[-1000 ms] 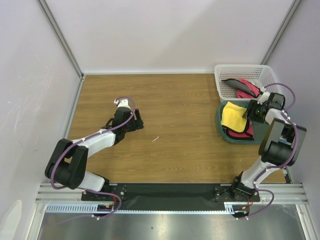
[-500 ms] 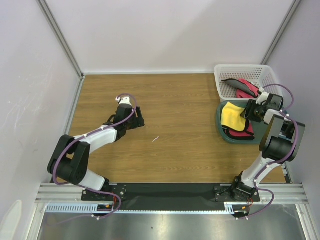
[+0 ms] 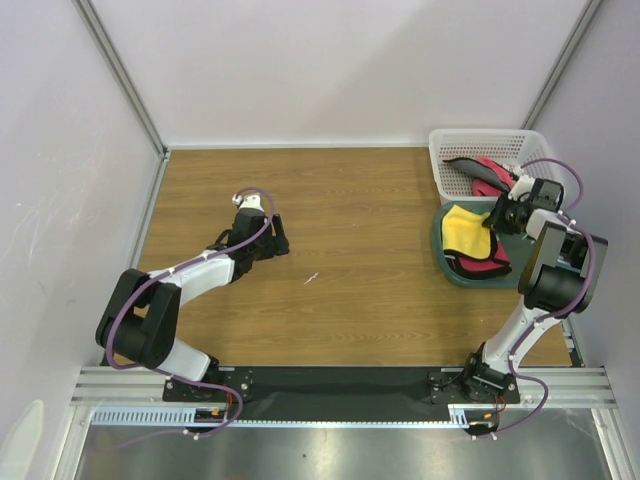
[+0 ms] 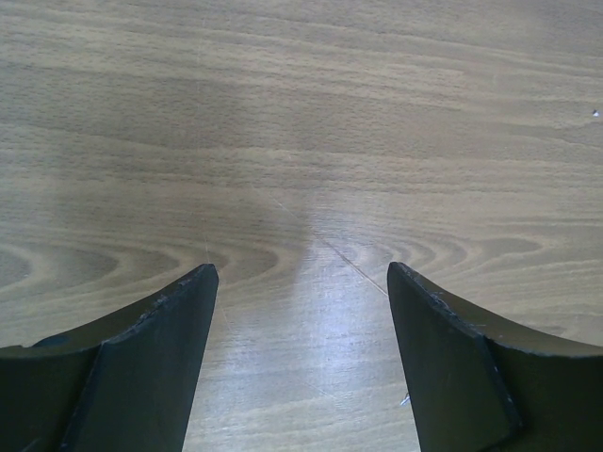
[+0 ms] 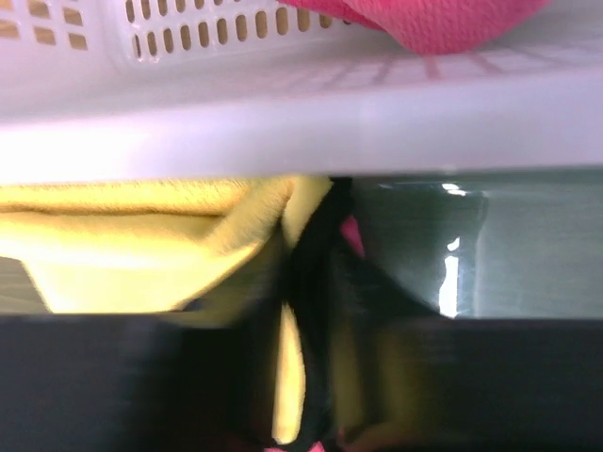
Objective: Fold and stack the towels
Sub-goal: Neatly place the folded towel into the bin
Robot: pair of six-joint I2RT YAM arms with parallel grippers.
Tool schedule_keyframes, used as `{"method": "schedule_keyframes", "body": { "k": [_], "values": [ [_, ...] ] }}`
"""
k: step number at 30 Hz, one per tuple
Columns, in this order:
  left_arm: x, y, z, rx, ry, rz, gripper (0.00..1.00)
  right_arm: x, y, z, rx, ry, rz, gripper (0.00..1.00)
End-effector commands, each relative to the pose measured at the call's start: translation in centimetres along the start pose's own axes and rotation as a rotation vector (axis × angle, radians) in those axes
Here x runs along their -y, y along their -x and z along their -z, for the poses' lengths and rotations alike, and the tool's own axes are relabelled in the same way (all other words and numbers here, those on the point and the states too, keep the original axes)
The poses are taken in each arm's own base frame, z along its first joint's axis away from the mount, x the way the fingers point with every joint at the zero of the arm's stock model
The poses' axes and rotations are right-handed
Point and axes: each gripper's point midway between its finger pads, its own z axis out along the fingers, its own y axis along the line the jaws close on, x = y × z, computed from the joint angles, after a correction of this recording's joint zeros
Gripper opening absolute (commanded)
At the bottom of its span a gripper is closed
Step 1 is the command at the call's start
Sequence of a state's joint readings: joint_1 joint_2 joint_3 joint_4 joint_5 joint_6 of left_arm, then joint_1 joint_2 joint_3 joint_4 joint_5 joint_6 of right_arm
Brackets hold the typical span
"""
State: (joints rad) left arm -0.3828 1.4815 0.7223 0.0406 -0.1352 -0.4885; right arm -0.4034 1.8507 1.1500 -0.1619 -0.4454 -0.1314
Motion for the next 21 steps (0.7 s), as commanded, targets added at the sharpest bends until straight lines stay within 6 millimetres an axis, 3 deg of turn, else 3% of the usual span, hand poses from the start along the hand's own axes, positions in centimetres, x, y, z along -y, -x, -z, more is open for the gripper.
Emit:
{"method": "schedule_keyframes", "body": {
  "k": [1,4,9,17,21],
  "values": [
    [0.8,2.0,0.2,0.042,-0.022,0.01,0.79,0.0,1.5,-0.3,0.015,-0.005,0.022,0.1],
    [0.8,2.1,0.3,0.044,-0.021,0.008,0.79,-0.4,1.9,0.5,0.023,-0.025,0.031,0.0],
    [0.9,2.2,0.4,0.049,-0.031,0.005,0.79,-1.6,3.1,2.8,0.053,-0.07,0.052,0.0],
    [1.0,2.0,0.7,0.05,-0.05,-0.005,0.79,-3.1,3.1,4.6,0.034,-0.164,0.067,0.04],
    [1.0,2.1,0.9,0.061,-0.055,-0.01,0.79,-3.0,3.2,5.5,0.036,-0.204,0.068,0.08]
  ]
}}
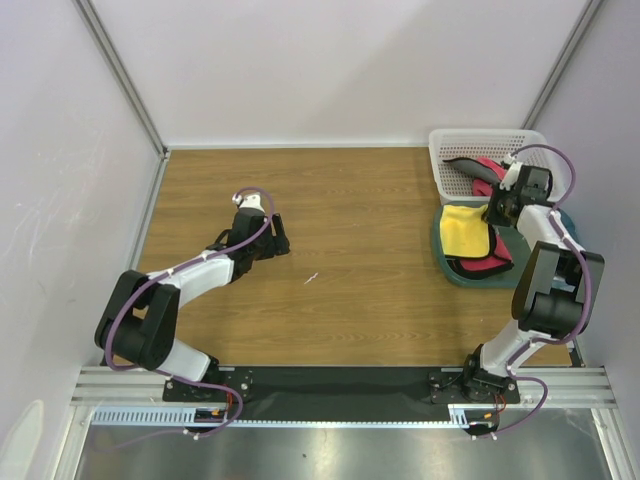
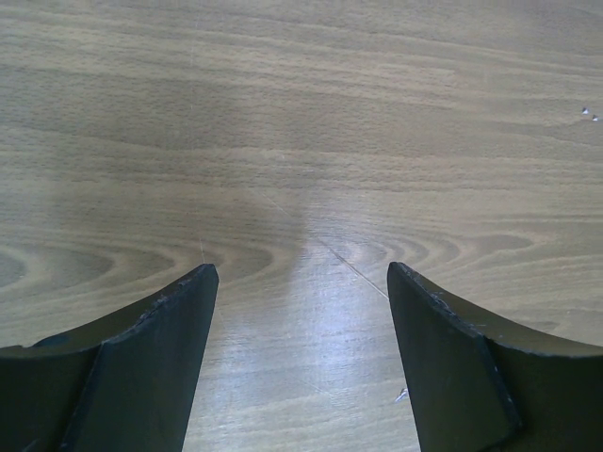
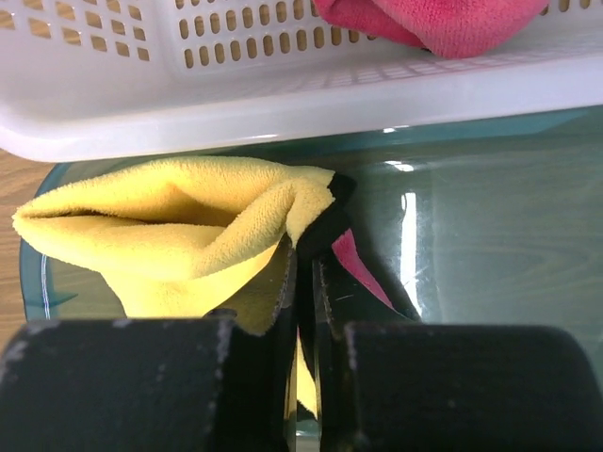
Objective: Fold and stack the towels
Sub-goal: Neatly place the folded towel into the bin
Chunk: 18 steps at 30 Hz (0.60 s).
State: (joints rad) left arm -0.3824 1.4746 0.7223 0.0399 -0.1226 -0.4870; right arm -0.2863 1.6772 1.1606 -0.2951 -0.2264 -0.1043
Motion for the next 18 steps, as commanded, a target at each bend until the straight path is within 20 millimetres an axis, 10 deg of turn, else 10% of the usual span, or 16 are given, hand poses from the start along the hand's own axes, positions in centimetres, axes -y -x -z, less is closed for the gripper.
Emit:
{"method": "schedule_keyframes", "body": {
  "k": [1,12,18],
  "values": [
    [0.7,1.9,0.8,0.061,-0.042,-0.008,0.79,0.9,1.1,1.8,0.029,-0.081,-0.006,0.08],
    [0.8,1.8,1.1,0.067,-0.05,-0.008,0.79,0.6,-0.2,0.4,-0.07,-0.11,-0.069,0.13],
    [0.8,1.7,1.0,0.062,-0.05,-0.01,0.79,1.9,-2.2,0.1,-0.142,-0.199,-0.114,0.55]
  ]
}}
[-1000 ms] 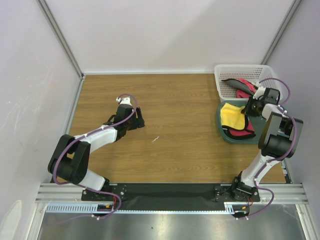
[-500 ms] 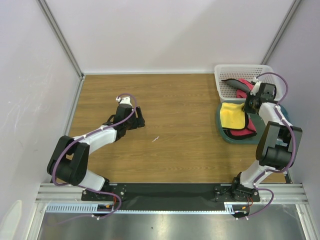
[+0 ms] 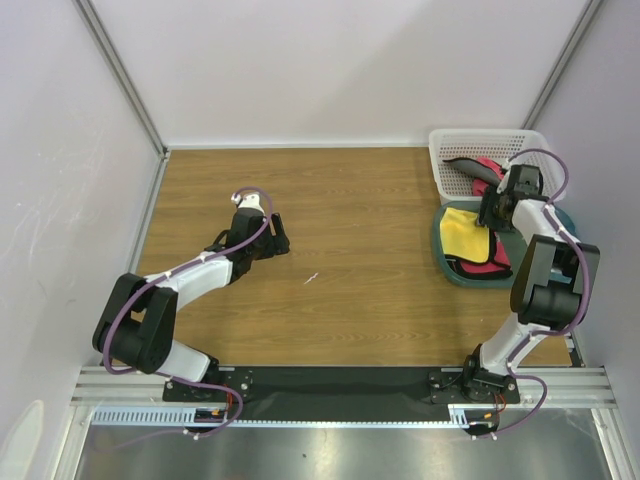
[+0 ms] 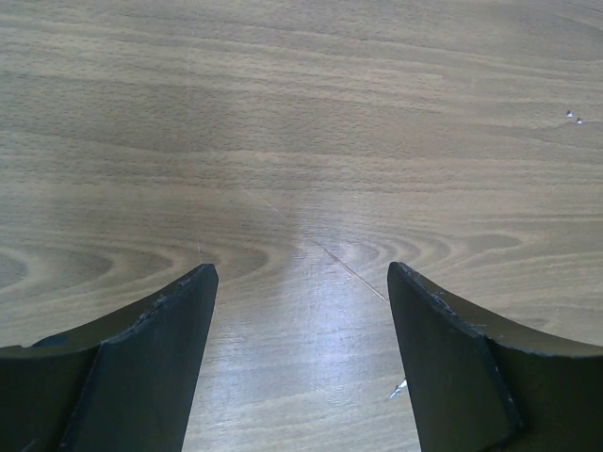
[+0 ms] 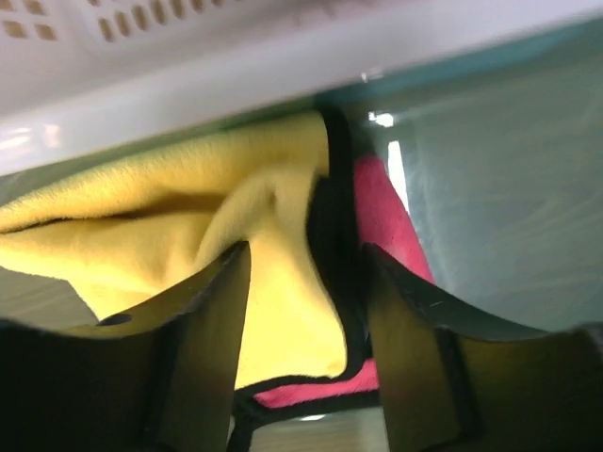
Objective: Fold and stack the towels
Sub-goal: Neatly place the folded towel into the bin
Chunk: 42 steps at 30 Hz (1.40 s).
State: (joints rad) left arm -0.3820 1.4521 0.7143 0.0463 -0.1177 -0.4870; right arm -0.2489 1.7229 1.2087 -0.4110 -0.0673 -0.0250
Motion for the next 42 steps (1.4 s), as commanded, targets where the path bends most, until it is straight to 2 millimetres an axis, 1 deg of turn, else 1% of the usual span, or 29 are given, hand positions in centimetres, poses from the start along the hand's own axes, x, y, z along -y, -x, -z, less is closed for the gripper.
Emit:
{"method": "schedule_keyframes", "body": {
  "k": [1,3,4,5,8,10,13,14,16,18,21,22,23,24,25,27,34,38,39,42],
  "values": [
    [0.6,1.3,0.6,0.043,-0.037,-0.014,0.79,1.1,-0.2,0.4,-0.028,-0.068,-0.06,0.58],
    [0.6,1.4,0.6,0.043,-0.037,-0.014,0.79,1.5,-0.5,0.7,-0.039,-0.071,-0.097,0.63],
    [0.6,1.4,0.6,0.043,-0.039,-0.014,0.8,1.6,-0.5,0.8,-0.039,-0.071,-0.106,0.71],
    [0.6,1.3,0.6,0.041,-0.039,-0.015,0.79,1.9,-0.3,1.2,-0.031,-0.07,-0.118,0.72],
    [0.7,1.3,0.5,0.039,-0.042,-0.013,0.79,1.7,-0.6,1.7,-0.036,-0.043,-0.142,0.73],
    [0.8,1.2,0.5,0.038,-0.047,-0.013,0.79,1.6,-1.3,1.6,-0.058,-0.027,-0.162,0.73],
    [0.9,1.3,0.6,0.038,-0.052,-0.015,0.79,1.6,-3.3,1.2,-0.121,-0.035,-0.216,0.72],
    [0.9,1.3,0.6,0.036,-0.051,-0.015,0.79,1.6,-4.5,1.2,-0.156,-0.041,-0.236,0.72],
    [0.8,1.3,0.6,0.035,-0.05,-0.015,0.79,1.6,-5.3,1.7,-0.165,-0.05,-0.297,0.7],
    [0.9,1.2,0.6,0.034,-0.053,-0.015,0.8,0.7,-5.6,2.5,-0.139,-0.016,-0.371,0.7],
    [1.0,1.1,0.6,0.029,-0.061,-0.011,0.79,0.1,-5.0,3.2,-0.067,0.005,-0.458,0.73],
    [1.1,1.1,0.5,0.03,-0.069,-0.01,0.79,-0.1,-5.2,3.6,-0.048,0.01,-0.47,0.73],
    [1.3,1.1,0.6,0.032,-0.076,-0.009,0.79,-0.1,-4.6,3.7,-0.013,0.013,-0.487,0.73],
    [1.3,1.0,0.6,0.032,-0.078,-0.009,0.79,-0.1,-4.5,3.8,0.002,0.012,-0.514,0.72],
    [1.3,1.2,0.7,0.039,-0.082,-0.008,0.79,-0.1,-4.8,3.9,0.009,0.01,-0.531,0.72],
    [1.3,1.2,0.9,0.044,-0.083,-0.009,0.79,-0.1,-4.5,3.8,0.034,0.011,-0.548,0.71],
    [0.9,1.0,1.3,0.049,-0.073,-0.007,0.79,0.5,-5.7,3.0,-0.003,-0.034,-0.576,0.69],
    [0.8,1.0,1.4,0.053,-0.072,-0.007,0.79,0.5,-6.1,3.4,-0.022,-0.048,-0.563,0.68],
    [0.8,1.0,1.3,0.055,-0.071,-0.005,0.79,0.8,-6.1,3.5,-0.012,-0.065,-0.561,0.68],
    [0.8,1.0,1.4,0.058,-0.073,-0.006,0.8,1.4,-6.5,3.1,-0.016,-0.085,-0.557,0.68]
  ]
}}
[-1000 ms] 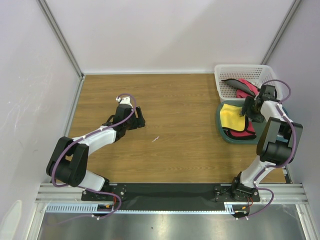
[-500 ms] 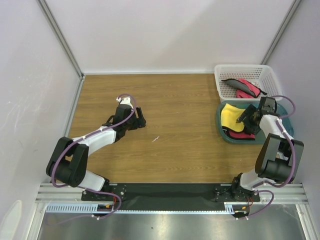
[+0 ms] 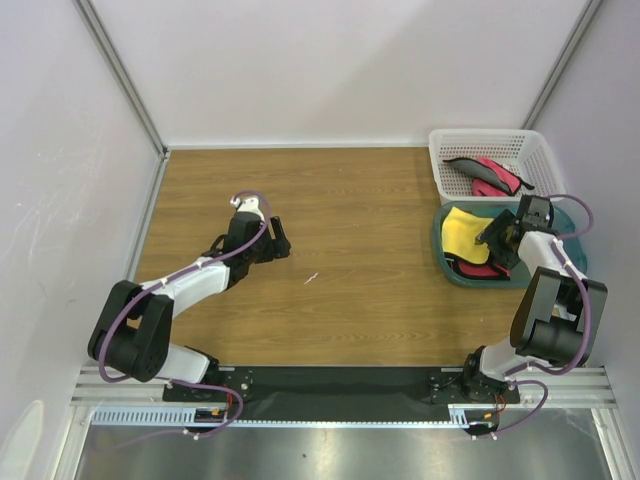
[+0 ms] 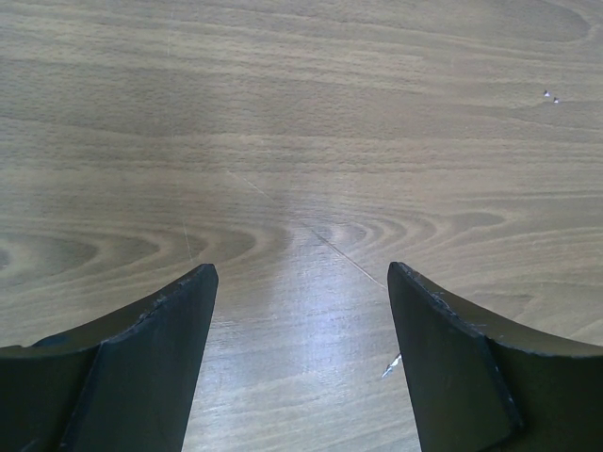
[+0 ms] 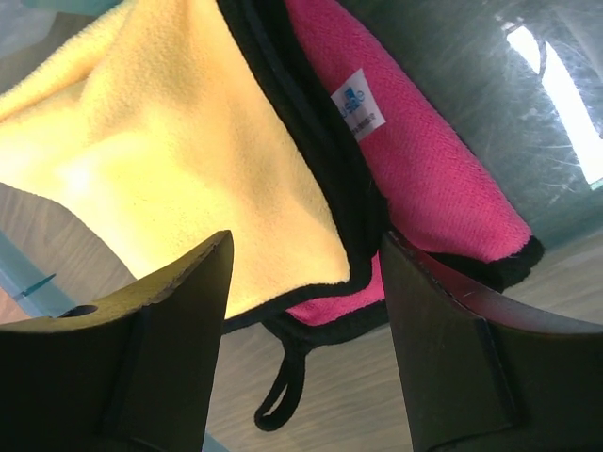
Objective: Fold and stack the towels
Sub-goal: Neatly place the folded towel into the bin
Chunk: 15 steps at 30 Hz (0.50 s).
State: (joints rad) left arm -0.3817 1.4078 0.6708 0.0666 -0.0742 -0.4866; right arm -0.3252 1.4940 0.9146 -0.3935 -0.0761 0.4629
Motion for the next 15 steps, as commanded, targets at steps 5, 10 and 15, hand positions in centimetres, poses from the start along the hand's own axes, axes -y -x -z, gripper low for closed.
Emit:
{"method": "schedule_keyframes", "body": {
  "k": [5,10,15],
  "values": [
    [0.4,1.8,0.8,0.07,-0.025,-0.009,0.8,1.0,0.6,-1.5,0.015,-0.038,0.004,0.68],
    [-0.1,1.6,0.9,0.067,-0.003,-0.011,0.79,1.1,0.1,-3.1,-0.014,-0.039,-0.004,0.67],
    [0.1,2.3,0.9,0.076,0.002,-0.021,0.79,0.5,0.4,-3.2,-0.006,-0.013,-0.018,0.49]
  ]
}}
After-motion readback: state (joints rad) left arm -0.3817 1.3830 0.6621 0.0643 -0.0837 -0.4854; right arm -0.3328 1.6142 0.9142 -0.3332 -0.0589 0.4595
